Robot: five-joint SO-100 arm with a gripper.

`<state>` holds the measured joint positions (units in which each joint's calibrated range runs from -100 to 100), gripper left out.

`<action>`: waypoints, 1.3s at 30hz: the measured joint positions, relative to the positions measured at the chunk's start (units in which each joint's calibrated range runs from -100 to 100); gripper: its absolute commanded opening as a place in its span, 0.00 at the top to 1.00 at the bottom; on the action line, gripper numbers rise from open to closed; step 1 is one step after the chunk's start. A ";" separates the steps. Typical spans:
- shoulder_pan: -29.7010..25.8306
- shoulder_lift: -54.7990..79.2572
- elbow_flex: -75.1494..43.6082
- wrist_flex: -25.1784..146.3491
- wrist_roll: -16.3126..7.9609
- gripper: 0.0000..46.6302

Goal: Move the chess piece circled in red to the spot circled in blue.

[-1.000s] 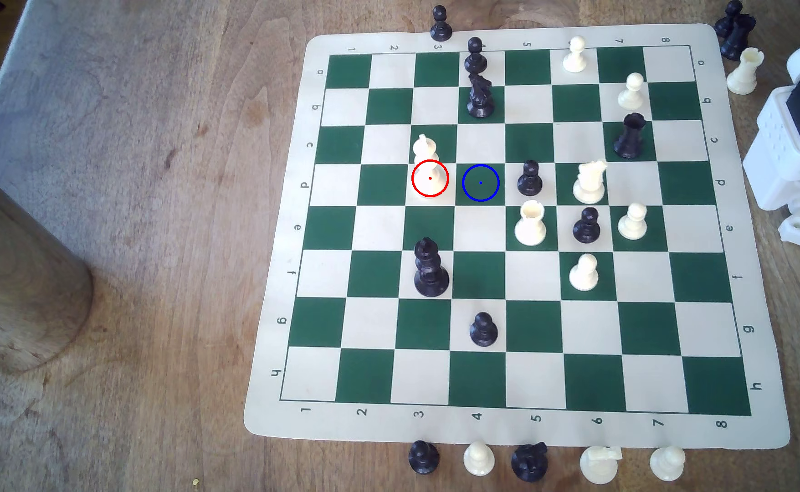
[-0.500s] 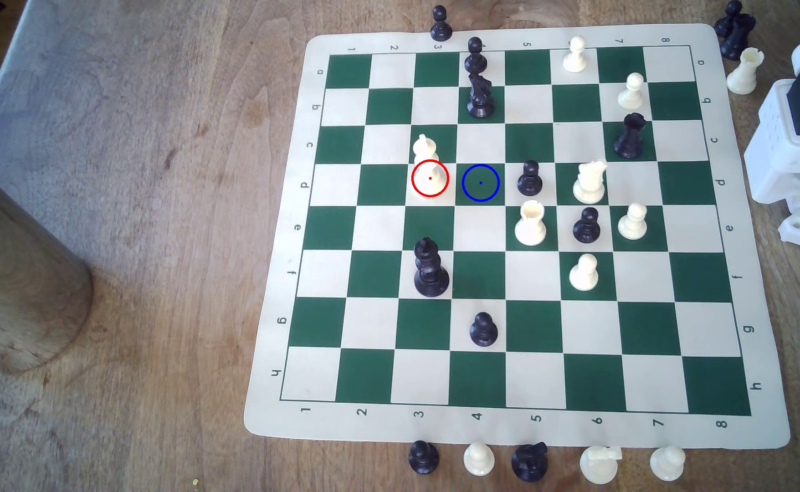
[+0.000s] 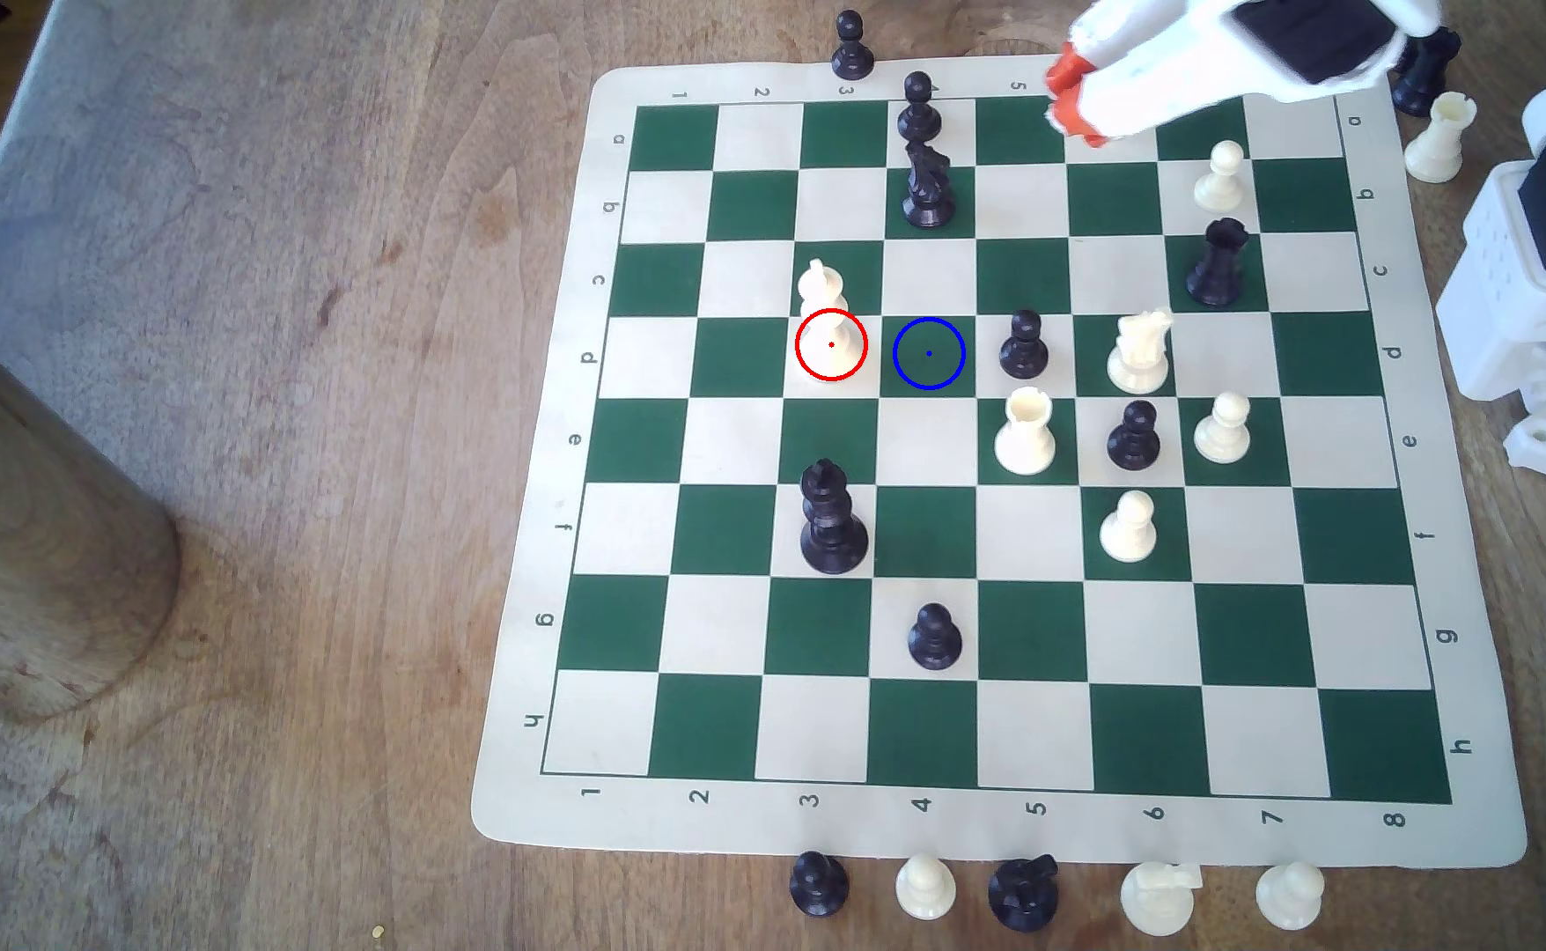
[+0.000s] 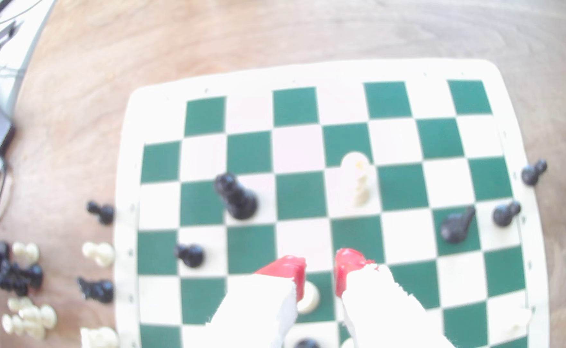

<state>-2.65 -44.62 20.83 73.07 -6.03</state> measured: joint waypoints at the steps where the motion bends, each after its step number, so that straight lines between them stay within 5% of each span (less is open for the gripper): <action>1: 0.00 1.76 -0.72 0.00 -0.24 0.82; 8: 1.33 14.58 -6.69 -2.39 -2.39 0.59; 23: 3.32 34.27 -11.39 -12.11 -4.00 0.62; 39: 5.60 49.18 -22.05 -9.24 -1.95 0.64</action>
<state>2.95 4.57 -1.22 63.82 -7.99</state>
